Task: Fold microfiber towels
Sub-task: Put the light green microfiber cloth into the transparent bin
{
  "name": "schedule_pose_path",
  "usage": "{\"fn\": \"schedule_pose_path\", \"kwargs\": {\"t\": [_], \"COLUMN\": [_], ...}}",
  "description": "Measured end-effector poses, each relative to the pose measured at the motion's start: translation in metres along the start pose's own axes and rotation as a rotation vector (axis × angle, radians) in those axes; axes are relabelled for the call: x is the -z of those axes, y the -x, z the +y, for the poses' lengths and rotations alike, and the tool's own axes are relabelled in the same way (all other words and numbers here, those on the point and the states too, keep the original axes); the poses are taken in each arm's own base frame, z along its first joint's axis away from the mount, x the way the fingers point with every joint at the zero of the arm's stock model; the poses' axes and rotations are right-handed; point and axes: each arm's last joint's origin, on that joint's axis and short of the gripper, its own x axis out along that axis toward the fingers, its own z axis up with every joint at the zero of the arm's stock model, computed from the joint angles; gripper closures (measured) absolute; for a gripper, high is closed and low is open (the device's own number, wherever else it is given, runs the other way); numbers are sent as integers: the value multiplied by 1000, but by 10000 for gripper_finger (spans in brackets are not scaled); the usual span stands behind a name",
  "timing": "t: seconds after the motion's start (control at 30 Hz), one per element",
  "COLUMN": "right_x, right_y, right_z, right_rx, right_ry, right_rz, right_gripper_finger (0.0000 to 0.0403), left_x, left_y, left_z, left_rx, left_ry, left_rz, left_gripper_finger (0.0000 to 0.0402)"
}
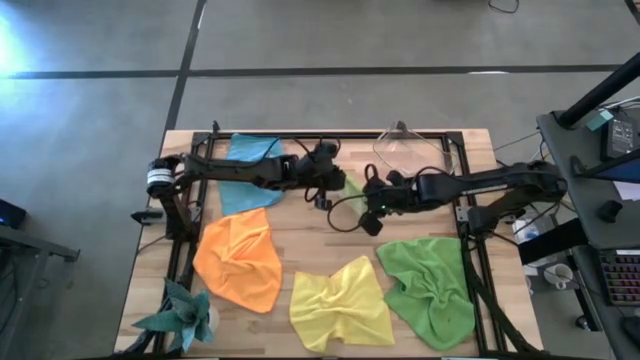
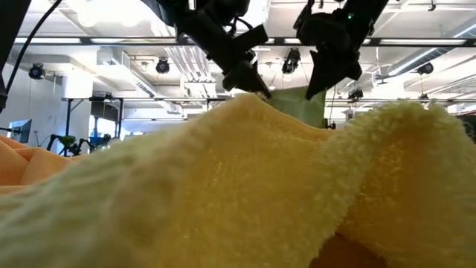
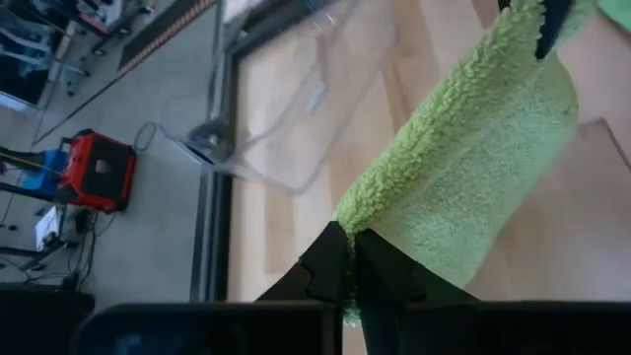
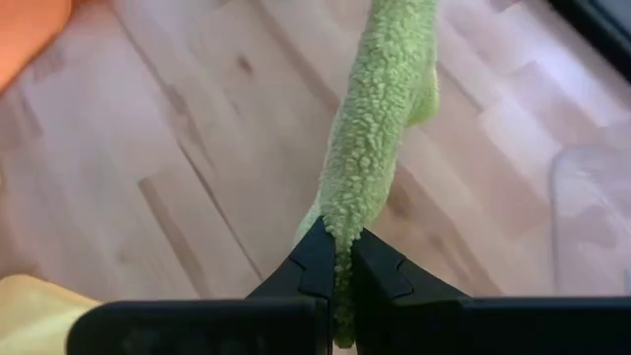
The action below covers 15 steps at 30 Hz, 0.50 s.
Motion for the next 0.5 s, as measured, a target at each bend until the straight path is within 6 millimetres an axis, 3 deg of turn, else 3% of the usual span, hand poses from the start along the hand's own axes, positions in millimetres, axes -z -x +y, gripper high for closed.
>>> {"fn": "schedule_pose_path", "kwargs": {"t": [0.5], "right_x": [-7], "right_y": [46], "right_z": [-41], "right_rx": [39], "right_ry": [-107], "right_rz": [-120], "right_gripper_finger": [394], "left_x": [-23], "left_y": [7], "left_z": [30], "left_rx": [-146], "left_ry": [9], "left_rz": [-162], "left_gripper_finger": [401]}}
